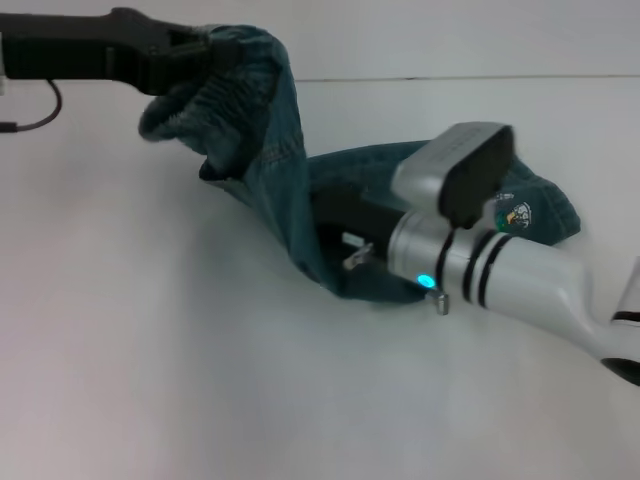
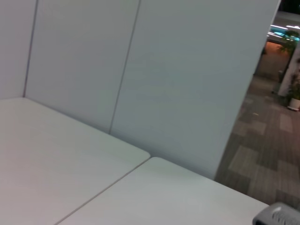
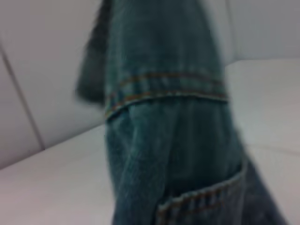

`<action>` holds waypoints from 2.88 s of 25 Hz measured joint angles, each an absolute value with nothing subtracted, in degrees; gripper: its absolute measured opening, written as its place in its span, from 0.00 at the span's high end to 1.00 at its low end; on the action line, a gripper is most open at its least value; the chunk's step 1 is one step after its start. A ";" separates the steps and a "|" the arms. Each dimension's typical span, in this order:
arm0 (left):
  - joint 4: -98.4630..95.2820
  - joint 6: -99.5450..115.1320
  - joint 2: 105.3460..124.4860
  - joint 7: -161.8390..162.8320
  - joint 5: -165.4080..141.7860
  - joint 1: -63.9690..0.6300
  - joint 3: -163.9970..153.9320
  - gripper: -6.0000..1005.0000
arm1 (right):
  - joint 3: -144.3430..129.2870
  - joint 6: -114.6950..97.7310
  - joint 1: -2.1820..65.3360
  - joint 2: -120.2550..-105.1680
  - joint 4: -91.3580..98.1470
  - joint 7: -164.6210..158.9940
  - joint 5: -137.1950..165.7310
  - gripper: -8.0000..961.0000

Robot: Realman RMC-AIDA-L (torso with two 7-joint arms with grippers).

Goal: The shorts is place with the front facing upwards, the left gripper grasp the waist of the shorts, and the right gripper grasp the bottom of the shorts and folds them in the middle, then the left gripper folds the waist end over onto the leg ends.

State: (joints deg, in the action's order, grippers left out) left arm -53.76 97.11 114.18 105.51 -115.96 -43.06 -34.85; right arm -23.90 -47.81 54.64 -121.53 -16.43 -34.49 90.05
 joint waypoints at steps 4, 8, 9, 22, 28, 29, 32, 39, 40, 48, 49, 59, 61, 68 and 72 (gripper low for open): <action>-53.29 96.94 114.17 105.24 -115.42 -44.20 -35.68 0.96 | -16.99 -45.20 55.27 -121.54 -19.47 -34.93 100.23 0.99; -52.61 96.74 114.12 104.93 -115.32 -44.95 -36.04 0.96 | -10.11 -43.15 55.23 -121.46 -22.16 -37.15 110.38 0.99; -52.55 96.62 114.16 104.82 -115.30 -45.03 -36.09 0.96 | -8.45 -43.05 55.33 -121.41 -22.80 -39.02 113.58 0.99; -49.65 95.44 114.32 104.00 -115.37 -44.24 -36.30 0.96 | 2.56 -40.91 53.83 -120.67 -19.98 -52.53 137.26 0.99; -48.61 94.70 115.79 102.99 -115.35 -43.78 -37.39 0.95 | 5.86 -47.74 46.33 -120.14 -8.39 -57.02 137.16 0.99; -48.43 94.63 116.14 102.81 -115.34 -43.78 -37.84 0.95 | 7.84 -49.43 45.09 -120.00 -5.76 -57.85 137.07 0.99; -47.51 93.93 117.19 101.96 -115.24 -43.99 -39.02 0.94 | 15.17 -53.05 42.13 -119.71 -0.50 -58.59 135.79 0.99; -42.63 87.59 121.40 99.10 -115.24 -46.33 -44.59 0.93 | 22.40 -61.20 37.77 -119.32 3.47 -58.15 124.58 0.98; -42.02 85.77 122.21 98.96 -115.34 -46.81 -45.80 0.93 | 22.44 -62.06 37.53 -119.24 3.62 -58.06 123.28 0.98; -34.85 68.61 124.47 100.95 -111.77 -49.98 -65.53 0.91 | 22.51 -63.21 37.07 -119.31 4.15 -57.93 121.54 0.97; -34.16 66.72 124.47 101.04 -111.11 -50.23 -68.11 0.91 | 22.52 -63.26 36.95 -119.31 4.16 -57.93 121.53 0.97; -41.14 65.91 124.04 100.19 -104.09 -43.22 -68.80 0.63 | 21.65 -65.28 36.24 -119.07 4.23 -58.37 121.75 0.96; -43.87 66.82 124.14 99.68 -102.15 -40.40 -68.08 0.55 | 19.86 -67.43 36.08 -118.47 4.31 -58.62 121.86 0.96; -40.77 78.95 123.74 91.53 -92.97 -32.31 -50.42 0.28 | 9.05 -80.85 35.90 -117.02 11.95 -68.24 121.99 0.95; -38.01 86.04 122.88 87.93 -91.47 -27.51 -41.76 0.13 | 3.51 -91.20 35.62 -116.99 18.45 -71.82 121.99 0.95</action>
State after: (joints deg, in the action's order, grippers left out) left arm -38.01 86.04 122.88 87.93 -91.47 -27.51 -41.76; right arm 3.51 -91.20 35.62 -116.99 18.45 -71.82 121.99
